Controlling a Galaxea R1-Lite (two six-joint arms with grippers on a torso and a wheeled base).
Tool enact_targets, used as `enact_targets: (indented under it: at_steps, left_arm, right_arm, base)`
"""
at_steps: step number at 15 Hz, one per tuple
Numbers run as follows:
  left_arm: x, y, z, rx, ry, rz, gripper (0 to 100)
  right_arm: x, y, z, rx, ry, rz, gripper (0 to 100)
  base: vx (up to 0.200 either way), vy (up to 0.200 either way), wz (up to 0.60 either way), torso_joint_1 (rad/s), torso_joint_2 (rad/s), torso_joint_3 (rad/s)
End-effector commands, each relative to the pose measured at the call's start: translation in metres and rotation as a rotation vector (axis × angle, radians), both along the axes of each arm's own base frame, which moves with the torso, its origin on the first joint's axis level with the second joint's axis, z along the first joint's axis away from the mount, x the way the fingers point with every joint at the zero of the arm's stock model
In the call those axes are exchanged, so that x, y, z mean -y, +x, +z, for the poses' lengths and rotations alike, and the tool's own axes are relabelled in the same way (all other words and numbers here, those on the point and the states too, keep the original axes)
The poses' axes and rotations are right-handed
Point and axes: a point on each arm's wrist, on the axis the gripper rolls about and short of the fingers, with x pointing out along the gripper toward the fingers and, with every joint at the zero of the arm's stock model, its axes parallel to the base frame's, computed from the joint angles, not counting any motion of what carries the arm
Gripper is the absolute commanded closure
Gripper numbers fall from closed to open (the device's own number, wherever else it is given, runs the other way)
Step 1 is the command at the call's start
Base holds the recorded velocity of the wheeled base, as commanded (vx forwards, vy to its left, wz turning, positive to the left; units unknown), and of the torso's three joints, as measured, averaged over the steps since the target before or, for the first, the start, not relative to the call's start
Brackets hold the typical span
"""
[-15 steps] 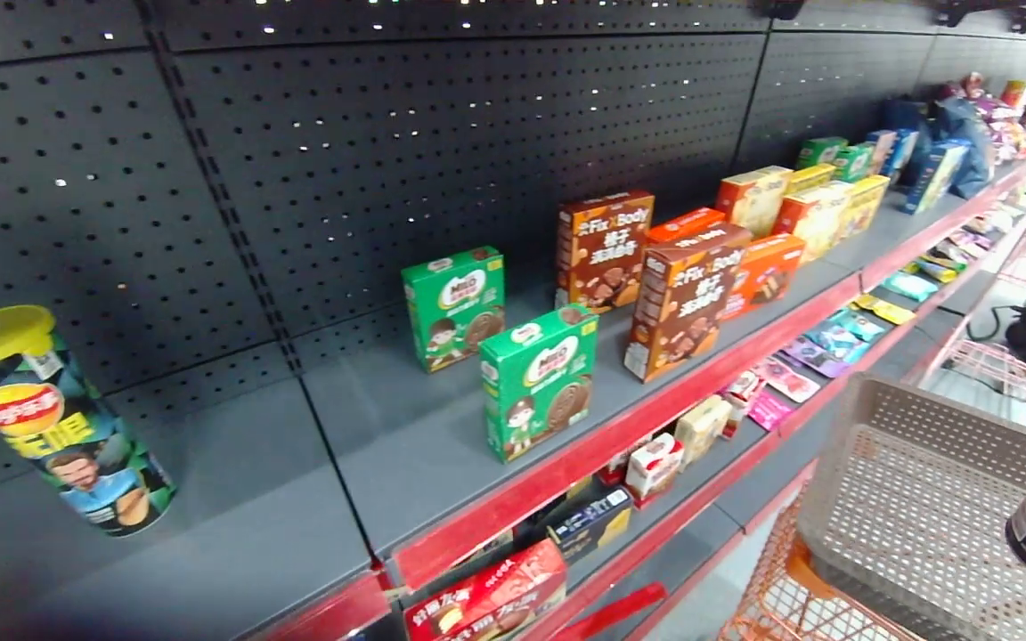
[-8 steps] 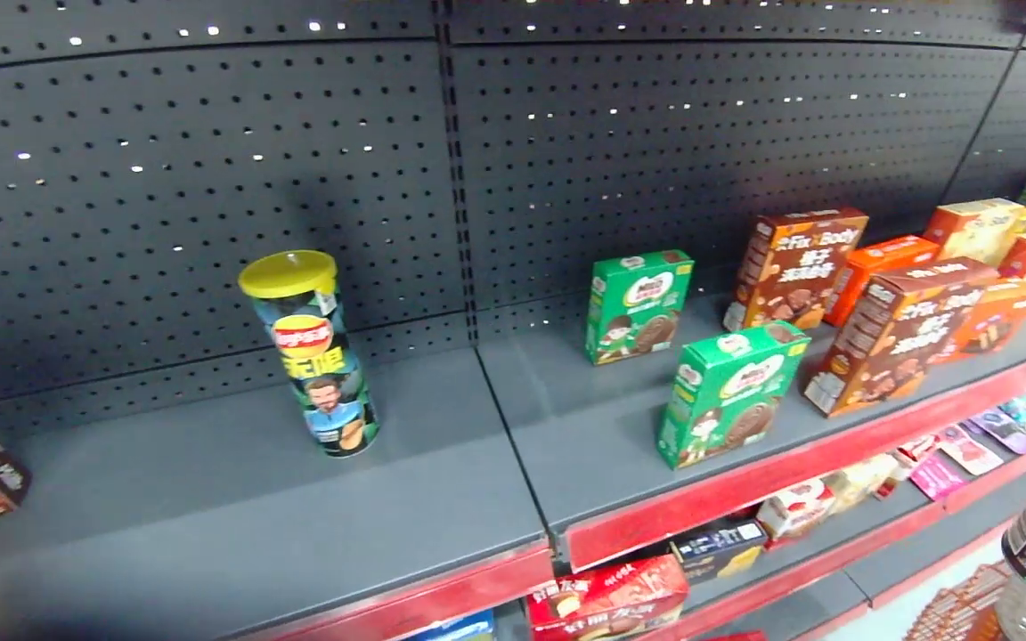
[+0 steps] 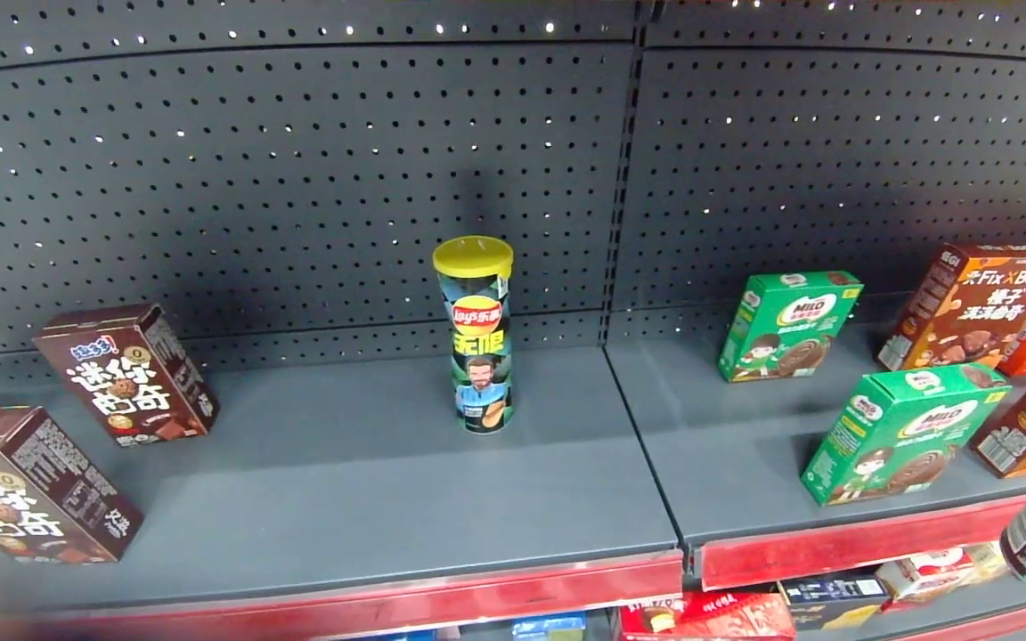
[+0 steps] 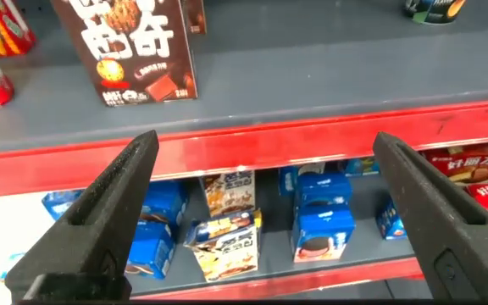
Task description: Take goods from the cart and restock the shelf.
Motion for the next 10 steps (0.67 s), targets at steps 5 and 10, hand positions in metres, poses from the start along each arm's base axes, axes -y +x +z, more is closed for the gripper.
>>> enact_targets:
  at_steps: [5, 10]
  left_arm:
    - [0.000, 0.000, 0.000, -0.001, 0.000, -0.002, 0]
    - [0.000, 0.000, 0.000, -0.001, 0.000, -0.001, 0]
  right_arm:
    - [0.008, -0.031, 0.000, 0.071, 0.008, -0.068, 100]
    - [0.008, -0.053, -0.001, 0.119, 0.011, 0.044, 100]
  base:
    - [0.000, 0.000, 0.00, 0.000, 0.00, 0.000]
    - [0.000, 0.000, 0.00, 0.000, 0.00, 0.000]
